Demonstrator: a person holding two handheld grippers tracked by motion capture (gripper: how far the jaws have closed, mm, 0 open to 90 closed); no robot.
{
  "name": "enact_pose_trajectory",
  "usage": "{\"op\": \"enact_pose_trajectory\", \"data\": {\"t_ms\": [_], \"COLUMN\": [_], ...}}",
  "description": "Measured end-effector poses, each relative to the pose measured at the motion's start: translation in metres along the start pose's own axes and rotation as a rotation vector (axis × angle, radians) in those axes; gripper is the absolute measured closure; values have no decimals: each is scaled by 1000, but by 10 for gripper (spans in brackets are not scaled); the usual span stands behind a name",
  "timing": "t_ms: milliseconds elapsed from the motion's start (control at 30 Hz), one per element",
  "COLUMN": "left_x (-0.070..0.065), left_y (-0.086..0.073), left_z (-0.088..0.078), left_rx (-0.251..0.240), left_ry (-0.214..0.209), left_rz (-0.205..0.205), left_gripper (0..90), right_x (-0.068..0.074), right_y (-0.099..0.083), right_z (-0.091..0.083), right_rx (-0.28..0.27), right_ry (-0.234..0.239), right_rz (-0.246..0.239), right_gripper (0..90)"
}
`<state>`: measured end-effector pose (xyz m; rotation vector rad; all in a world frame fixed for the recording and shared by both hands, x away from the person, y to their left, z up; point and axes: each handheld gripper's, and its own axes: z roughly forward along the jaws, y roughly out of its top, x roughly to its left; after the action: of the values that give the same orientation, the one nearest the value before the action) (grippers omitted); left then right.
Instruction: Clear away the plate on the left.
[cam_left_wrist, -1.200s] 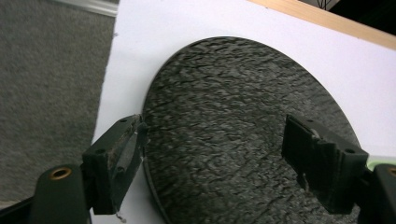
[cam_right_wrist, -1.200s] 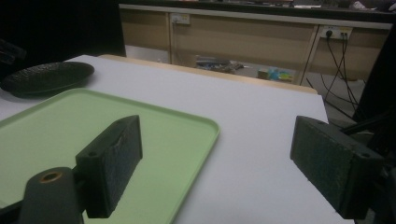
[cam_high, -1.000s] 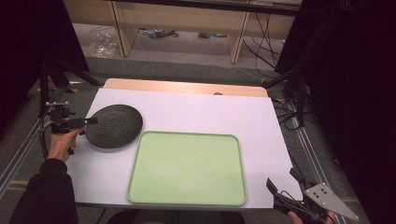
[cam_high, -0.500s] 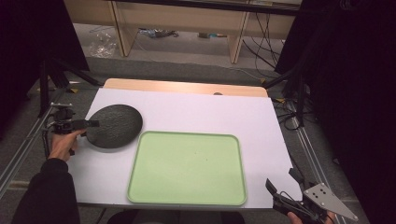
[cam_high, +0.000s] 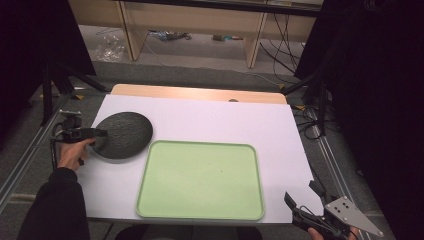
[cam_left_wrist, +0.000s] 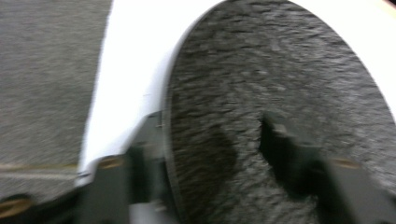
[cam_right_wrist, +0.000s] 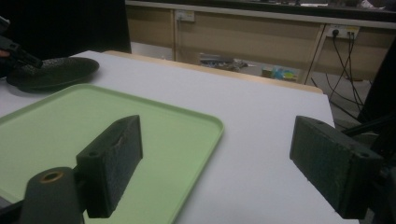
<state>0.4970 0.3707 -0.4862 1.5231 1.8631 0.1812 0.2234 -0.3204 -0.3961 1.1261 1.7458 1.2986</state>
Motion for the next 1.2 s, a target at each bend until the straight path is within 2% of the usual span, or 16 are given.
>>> {"op": "enact_pose_trajectory", "data": {"t_ms": [33, 200, 300, 367, 467, 600, 633, 667, 767, 933, 1000, 1033, 1100, 1167, 1200], "left_x": [1, 4, 10, 11, 10, 8, 7, 5, 3, -6, -11, -17, -25, -27, -30], "left_y": [0, -1, -2, -2, -1, 1, 2, 2, 3, 8, 11, 13, 16, 17, 18], "left_z": [0, -1, -3, -5, -9, -17, -18, -20, -24, -33, -38, -42, -47, -50, -52], "left_rx": [-3, -17, -32, -23, -52, -76, -83, -86, -94, -144, -161, -175, -183, -185, -180], "left_ry": [16, -1, -40, -43, -69, -93, -105, -115, -119, -141, -157, -159, -144, -143, -127], "left_rz": [-10, -54, -113, -125, -142, -114, -127, -130, -124, -123, -100, -60, -54, -41, -15], "left_gripper": [598, 630, 675, 690, 720, 749, 756, 762, 774, 802, 827, 836, 846, 853, 853], "right_x": [0, 0, 0, 0, 0, 0, 1, 1, 1, 1, 1, 1, 1, 0, 0], "right_y": [0, 0, 0, 0, 0, 0, 1, 1, 1, 1, 1, 1, 0, 1, 1], "right_z": [0, 0, 0, 0, 0, 0, -2, -1, -1, -1, -1, -1, -1, -1, -1], "right_rx": [1, -1, 0, -1, 2, 8, 25, 8, 6, 0, 4, 4, 2, 6, -4], "right_ry": [1, 3, 4, 4, 6, 8, 6, 3, 4, 6, 4, 4, 5, 2, 1], "right_rz": [1, -4, -5, -6, -7, -8, -12, -14, -16, -16, -18, -19, -17, -18, -18], "right_gripper": [179, 179, 179, 179, 179, 180, 179, 179, 178, 177, 177, 177, 177, 177, 177]}}
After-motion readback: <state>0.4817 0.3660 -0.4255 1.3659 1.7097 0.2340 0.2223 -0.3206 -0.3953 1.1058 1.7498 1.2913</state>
